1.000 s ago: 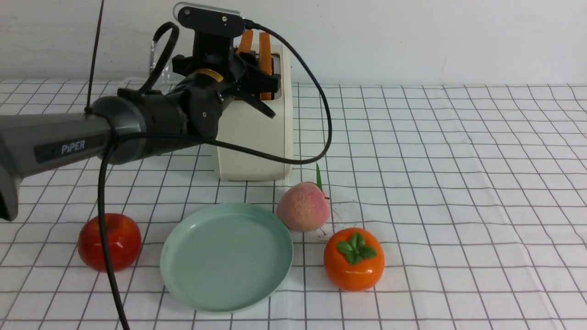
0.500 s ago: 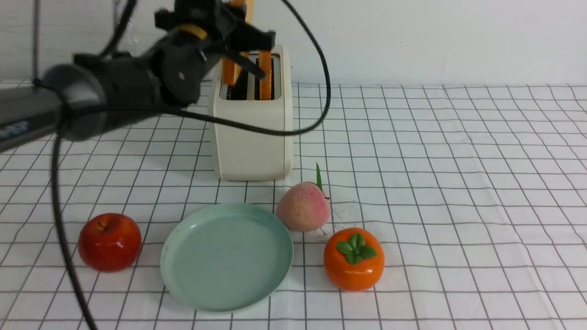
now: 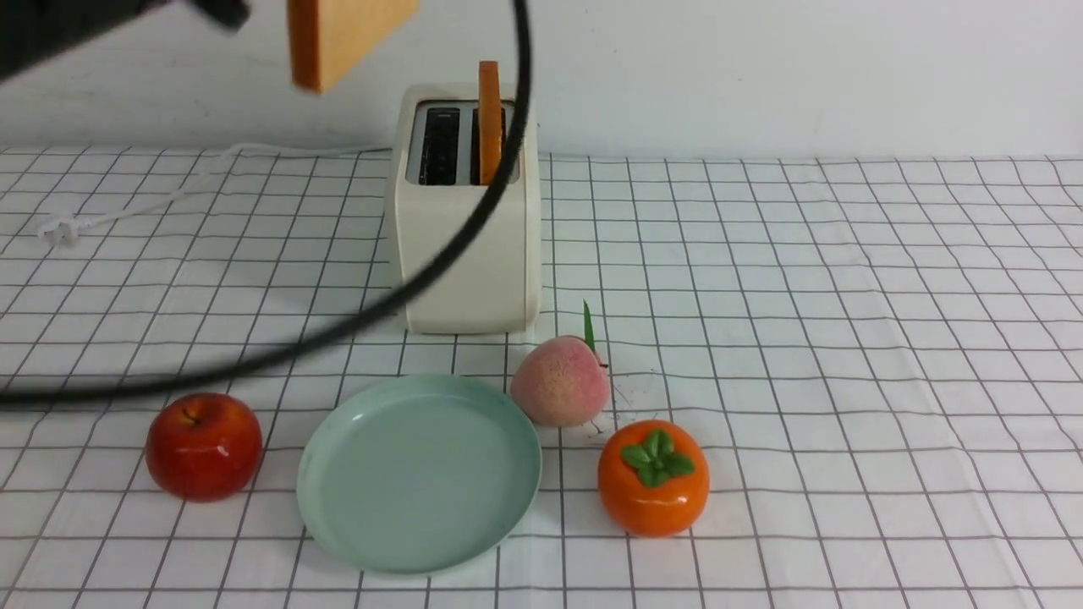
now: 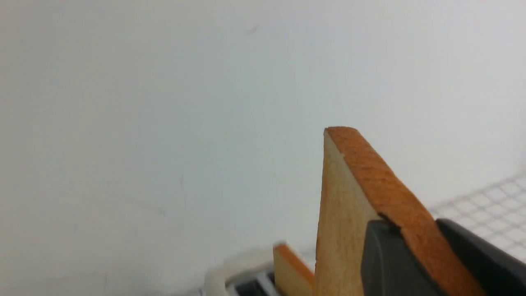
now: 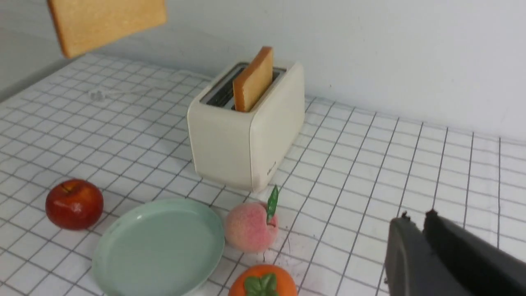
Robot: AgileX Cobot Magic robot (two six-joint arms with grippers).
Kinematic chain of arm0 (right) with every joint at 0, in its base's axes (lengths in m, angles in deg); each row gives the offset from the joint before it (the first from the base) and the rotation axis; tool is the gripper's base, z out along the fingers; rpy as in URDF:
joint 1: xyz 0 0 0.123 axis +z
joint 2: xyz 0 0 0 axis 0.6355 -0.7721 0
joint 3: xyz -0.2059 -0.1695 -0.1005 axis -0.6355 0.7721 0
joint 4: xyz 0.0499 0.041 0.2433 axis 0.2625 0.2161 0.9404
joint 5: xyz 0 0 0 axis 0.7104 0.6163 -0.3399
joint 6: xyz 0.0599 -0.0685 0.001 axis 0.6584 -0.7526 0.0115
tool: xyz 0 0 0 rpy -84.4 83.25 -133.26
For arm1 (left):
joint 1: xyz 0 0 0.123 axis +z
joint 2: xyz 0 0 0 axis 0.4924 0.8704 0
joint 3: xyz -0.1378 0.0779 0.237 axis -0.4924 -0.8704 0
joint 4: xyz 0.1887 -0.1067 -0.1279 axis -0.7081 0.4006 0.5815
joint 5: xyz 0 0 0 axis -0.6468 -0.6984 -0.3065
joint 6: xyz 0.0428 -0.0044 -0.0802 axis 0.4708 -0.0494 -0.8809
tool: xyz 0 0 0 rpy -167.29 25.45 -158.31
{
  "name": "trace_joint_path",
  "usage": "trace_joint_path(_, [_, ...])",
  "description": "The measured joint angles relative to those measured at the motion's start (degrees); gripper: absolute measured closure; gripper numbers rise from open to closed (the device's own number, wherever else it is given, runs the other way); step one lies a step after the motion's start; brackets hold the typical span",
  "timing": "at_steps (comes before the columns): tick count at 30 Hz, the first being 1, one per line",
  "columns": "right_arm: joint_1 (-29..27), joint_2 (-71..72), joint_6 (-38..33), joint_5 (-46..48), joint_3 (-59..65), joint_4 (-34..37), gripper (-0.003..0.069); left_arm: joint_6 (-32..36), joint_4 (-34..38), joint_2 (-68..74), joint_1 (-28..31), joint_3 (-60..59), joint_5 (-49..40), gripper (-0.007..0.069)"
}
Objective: Take toasted bread from bread machine on white checkered table place on plate.
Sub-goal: 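Place the slice of bread on the plate with the left gripper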
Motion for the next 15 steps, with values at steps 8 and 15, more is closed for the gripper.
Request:
trace_joint_path(8, [0.00,0.00,-2.75,2.53,0.00,0.18,0.0678,6.82,7.33,-2.32,-2.11,-18.41,-3.38,0.0511])
trace_joint_path(15, [0.00,0.00,-3.11,3.01,0.00,0.62,0.0678,5.32,8.17,-0.82,-4.24,-18.86,-10.85,0.0511])
